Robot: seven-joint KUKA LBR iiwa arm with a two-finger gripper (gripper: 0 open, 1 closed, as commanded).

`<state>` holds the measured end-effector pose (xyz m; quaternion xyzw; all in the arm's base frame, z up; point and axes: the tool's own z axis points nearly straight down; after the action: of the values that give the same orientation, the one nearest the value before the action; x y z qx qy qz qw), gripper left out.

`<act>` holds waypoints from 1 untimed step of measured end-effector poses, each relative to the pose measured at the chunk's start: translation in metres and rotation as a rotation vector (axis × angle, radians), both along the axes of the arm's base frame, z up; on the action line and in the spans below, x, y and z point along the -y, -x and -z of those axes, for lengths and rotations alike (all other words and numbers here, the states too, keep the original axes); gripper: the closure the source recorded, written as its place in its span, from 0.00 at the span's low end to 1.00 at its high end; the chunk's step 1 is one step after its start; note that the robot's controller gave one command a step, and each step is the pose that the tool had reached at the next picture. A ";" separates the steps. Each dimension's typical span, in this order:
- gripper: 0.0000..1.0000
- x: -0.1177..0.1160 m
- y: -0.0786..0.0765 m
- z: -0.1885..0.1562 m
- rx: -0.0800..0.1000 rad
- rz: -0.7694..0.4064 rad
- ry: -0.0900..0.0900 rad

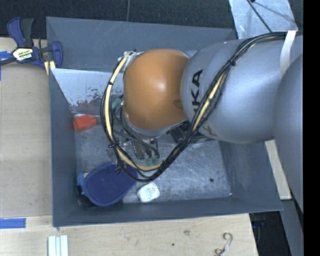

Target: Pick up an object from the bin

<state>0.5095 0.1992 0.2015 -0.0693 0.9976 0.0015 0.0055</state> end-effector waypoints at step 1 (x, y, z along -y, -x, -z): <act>1.00 -0.015 0.022 0.052 -0.014 0.006 0.004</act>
Offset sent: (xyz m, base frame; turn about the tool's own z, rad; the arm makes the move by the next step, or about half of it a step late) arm -0.0209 0.0145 -0.0492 0.0087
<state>0.4874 0.2141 0.1495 -0.0665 0.9978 -0.0002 -0.0016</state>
